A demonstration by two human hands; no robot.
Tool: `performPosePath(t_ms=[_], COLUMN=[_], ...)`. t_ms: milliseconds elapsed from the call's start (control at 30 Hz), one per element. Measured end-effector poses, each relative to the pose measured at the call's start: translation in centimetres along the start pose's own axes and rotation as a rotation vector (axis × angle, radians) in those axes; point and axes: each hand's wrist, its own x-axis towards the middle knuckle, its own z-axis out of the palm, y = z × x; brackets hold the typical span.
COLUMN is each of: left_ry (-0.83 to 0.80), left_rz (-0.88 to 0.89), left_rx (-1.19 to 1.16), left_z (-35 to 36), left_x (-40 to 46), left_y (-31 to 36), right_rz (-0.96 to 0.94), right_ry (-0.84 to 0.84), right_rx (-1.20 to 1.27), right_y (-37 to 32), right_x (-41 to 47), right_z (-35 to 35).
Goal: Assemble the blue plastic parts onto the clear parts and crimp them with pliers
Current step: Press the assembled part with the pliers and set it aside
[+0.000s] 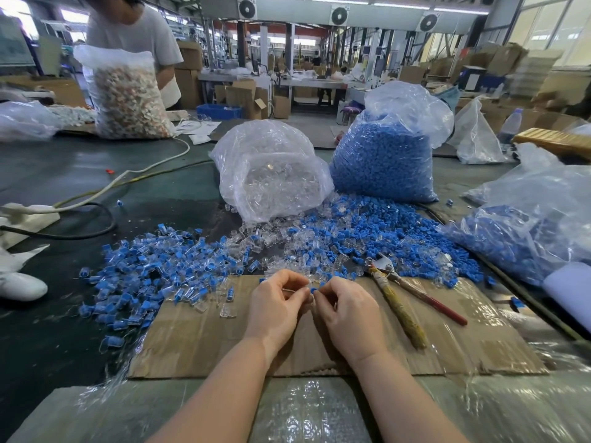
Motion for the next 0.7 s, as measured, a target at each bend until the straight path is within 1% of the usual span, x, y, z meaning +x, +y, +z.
performPosePath(t_ms=[200, 367, 700], left_ry=[0.015, 0.0, -0.004], left_rz=[0.008, 0.007, 0.015], left_rx=[0.001, 0.007, 0.06], left_z=[-0.07, -0.09, -0.17], left_x=[0.04, 0.02, 0.04], left_y=[0.04, 0.06, -0.12], right_rz=[-0.054, -0.082, -0.095], right_ry=[0.049, -0.012, -0.007], right_rx=[0.076, 0.126, 0.124], right_y=[-0.26, -0.29, -0.22], right_x=[-0.07, -0.03, 0.04], right_z=[-0.19, -0.44, -0.32])
